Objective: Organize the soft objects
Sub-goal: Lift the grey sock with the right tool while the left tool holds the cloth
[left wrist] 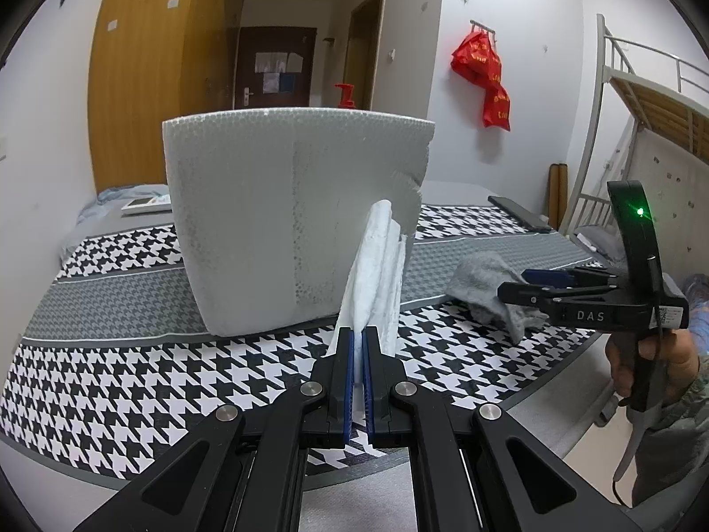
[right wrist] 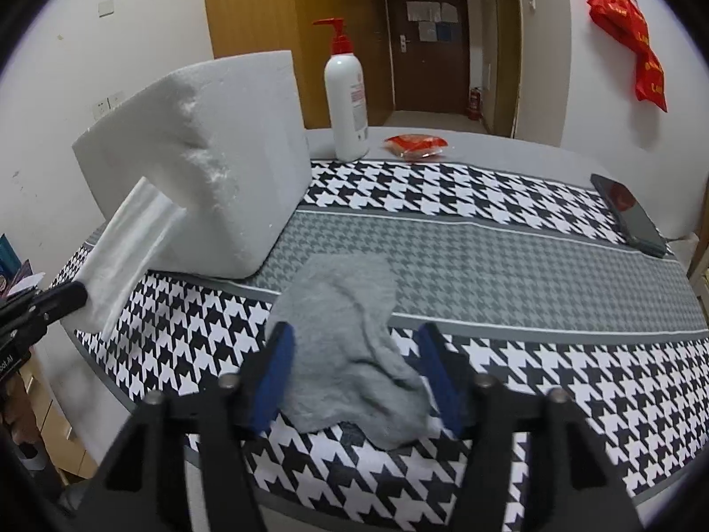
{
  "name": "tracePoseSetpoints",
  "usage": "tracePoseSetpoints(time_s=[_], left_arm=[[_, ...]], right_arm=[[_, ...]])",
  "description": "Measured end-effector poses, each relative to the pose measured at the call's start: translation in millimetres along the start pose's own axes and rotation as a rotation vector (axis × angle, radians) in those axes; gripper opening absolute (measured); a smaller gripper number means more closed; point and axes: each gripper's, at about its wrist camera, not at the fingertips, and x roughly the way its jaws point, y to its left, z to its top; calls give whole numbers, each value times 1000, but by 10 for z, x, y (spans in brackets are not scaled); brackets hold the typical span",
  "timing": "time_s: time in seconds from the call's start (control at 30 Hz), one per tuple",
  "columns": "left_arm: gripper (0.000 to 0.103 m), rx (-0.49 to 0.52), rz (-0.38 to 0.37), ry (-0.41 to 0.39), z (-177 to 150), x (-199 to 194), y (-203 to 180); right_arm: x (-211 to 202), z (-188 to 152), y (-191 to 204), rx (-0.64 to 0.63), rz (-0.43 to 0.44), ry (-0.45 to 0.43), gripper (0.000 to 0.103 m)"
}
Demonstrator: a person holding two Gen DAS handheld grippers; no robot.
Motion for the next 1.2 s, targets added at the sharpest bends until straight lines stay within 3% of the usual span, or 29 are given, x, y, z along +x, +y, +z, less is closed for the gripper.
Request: tracePoseSetpoints(time_s=[0.17, 0.3, 0.67, 0.73, 0.8, 0.9, 1.2], left_arm=[[4, -1, -8, 5, 11, 66, -5], [4, -6, -10, 7, 12, 117, 8], [4, -22, -8, 17, -27, 213, 108], [4, -26, -9, 19, -25, 233, 108], [4, -26, -11, 19, -33, 248, 107], [4, -25, -14, 21, -42, 254, 92], [4, -14, -18, -21, -16, 65, 81]], right_arm=[[107, 62, 31, -24, -4, 20, 67], [212, 116, 95, -51, 3, 38, 78], [414, 117, 156, -65, 0, 92, 77], [438, 120, 163, -70, 9, 94, 67], [452, 101, 164, -70, 1, 102, 47], [432, 74, 153, -61, 18, 88, 29], [-27, 69, 240, -49, 70, -25, 28]])
